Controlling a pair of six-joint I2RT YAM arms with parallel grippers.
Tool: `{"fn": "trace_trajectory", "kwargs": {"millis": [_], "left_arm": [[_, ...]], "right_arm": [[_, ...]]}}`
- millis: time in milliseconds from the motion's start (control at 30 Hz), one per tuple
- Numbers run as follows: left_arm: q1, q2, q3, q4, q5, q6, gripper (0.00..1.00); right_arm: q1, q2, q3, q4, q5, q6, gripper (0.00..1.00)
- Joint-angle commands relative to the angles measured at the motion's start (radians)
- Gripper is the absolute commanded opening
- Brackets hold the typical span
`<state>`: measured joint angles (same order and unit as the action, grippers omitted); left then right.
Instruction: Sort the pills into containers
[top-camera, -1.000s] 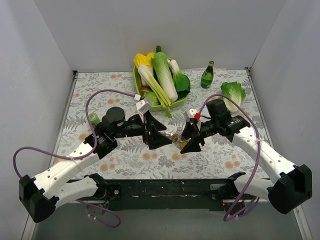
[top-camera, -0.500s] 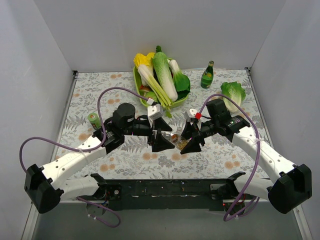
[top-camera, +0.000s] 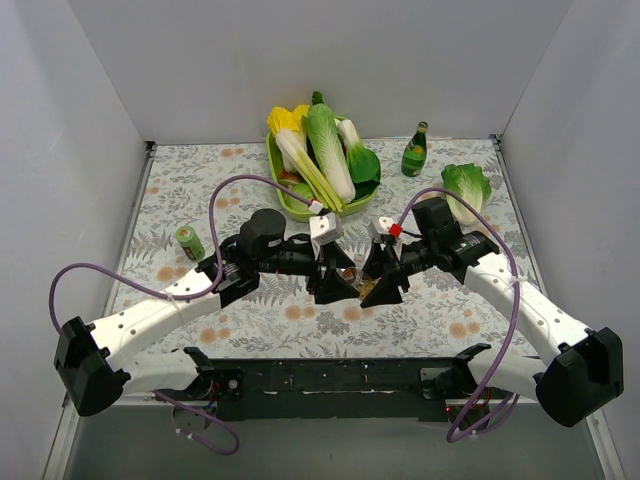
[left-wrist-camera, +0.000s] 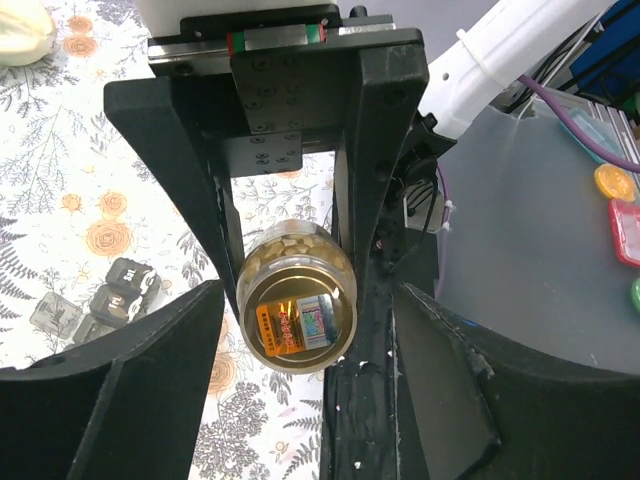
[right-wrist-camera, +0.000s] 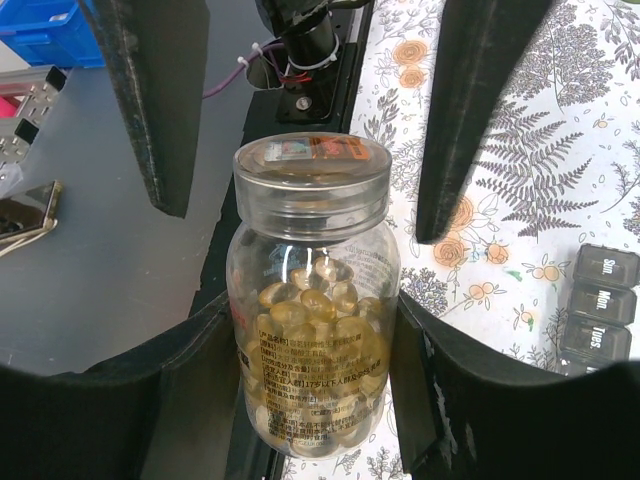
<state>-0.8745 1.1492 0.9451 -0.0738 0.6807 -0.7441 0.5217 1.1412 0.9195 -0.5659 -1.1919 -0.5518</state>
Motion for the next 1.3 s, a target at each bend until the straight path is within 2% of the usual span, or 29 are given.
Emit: {"fn": "trace_trajectory", "kwargs": {"millis": [0, 67, 133, 200, 233, 300, 433, 467, 533, 567, 667, 800, 1033, 1067, 1100, 1133, 1167, 1233, 1267], "left_arm": [[-0.009, -0.025, 0.015, 0.034, -0.032, -0.038, 0.61], [-0.009, -0.028, 0.011, 0.042, -0.027, -0.052, 0.47], [-0.009, -0.023, 0.009, 0.04, -0.03, -0.08, 0.25], [-0.009, -0.02, 0.009, 0.042, -0.038, -0.106, 0.11], [-0.009, -0.02, 0.008, 0.04, -0.067, -0.154, 0.0], [-0.009, -0.02, 0.008, 0.042, -0.096, -0.217, 0.0], [-0.009, -0.026, -0.014, 0.046, -0.194, -0.452, 0.0], [-0.009, -0.037, -0.029, 0.064, -0.232, -0.582, 0.0], [-0.009, -0.057, -0.058, 0.119, -0.265, -0.713, 0.0], [-0.009, -0.077, -0.09, 0.124, -0.295, -0.832, 0.0], [-0.009, -0.092, -0.103, 0.08, -0.406, -1.042, 0.0], [-0.011, -0.076, -0.098, 0.035, -0.458, -1.245, 0.0], [-0.018, -0.006, -0.031, 0.002, -0.458, -1.454, 0.01], [-0.018, -0.005, -0.026, 0.0, -0.454, -1.46, 0.07], [-0.018, -0.006, -0.023, -0.001, -0.446, -1.462, 0.19], [-0.018, -0.012, -0.02, 0.008, -0.44, -1.451, 0.44], [-0.018, -0.02, -0.023, 0.017, -0.423, -1.439, 0.6], [-0.018, -0.058, -0.043, 0.046, -0.408, -1.366, 0.83], [-0.018, -0.077, -0.055, 0.061, -0.402, -1.339, 0.98]], "right_arm": [[-0.005, -0.005, -0.005, 0.034, -0.014, 0.012, 0.06], [-0.005, -0.009, -0.005, 0.035, -0.009, 0.013, 0.05], [-0.005, -0.011, -0.005, 0.035, -0.005, 0.012, 0.05], [-0.005, -0.012, -0.004, 0.032, 0.005, 0.012, 0.05], [-0.005, -0.014, -0.004, 0.031, 0.014, 0.012, 0.05], [-0.005, -0.02, 0.001, 0.023, 0.054, 0.004, 0.05], [-0.005, -0.044, 0.027, -0.005, 0.167, -0.019, 0.03], [-0.009, -0.057, 0.03, -0.008, 0.222, -0.023, 0.03], [-0.017, -0.075, 0.036, -0.009, 0.271, -0.025, 0.03], [-0.025, -0.081, 0.038, -0.006, 0.313, -0.022, 0.03], [-0.043, -0.103, 0.033, 0.007, 0.368, -0.016, 0.02], [-0.045, -0.112, 0.028, 0.009, 0.399, -0.014, 0.01], [-0.046, -0.13, 0.012, 0.02, 0.422, -0.025, 0.01], [-0.045, -0.135, 0.007, 0.021, 0.425, -0.025, 0.01], [-0.046, -0.138, 0.004, 0.023, 0.426, -0.023, 0.01], [-0.051, -0.147, -0.007, 0.026, 0.422, -0.023, 0.01], [-0.052, -0.152, -0.011, 0.032, 0.416, -0.022, 0.01], [-0.064, -0.161, -0.024, 0.04, 0.391, -0.017, 0.01], [-0.071, -0.164, -0.027, 0.041, 0.381, -0.016, 0.01]]}}
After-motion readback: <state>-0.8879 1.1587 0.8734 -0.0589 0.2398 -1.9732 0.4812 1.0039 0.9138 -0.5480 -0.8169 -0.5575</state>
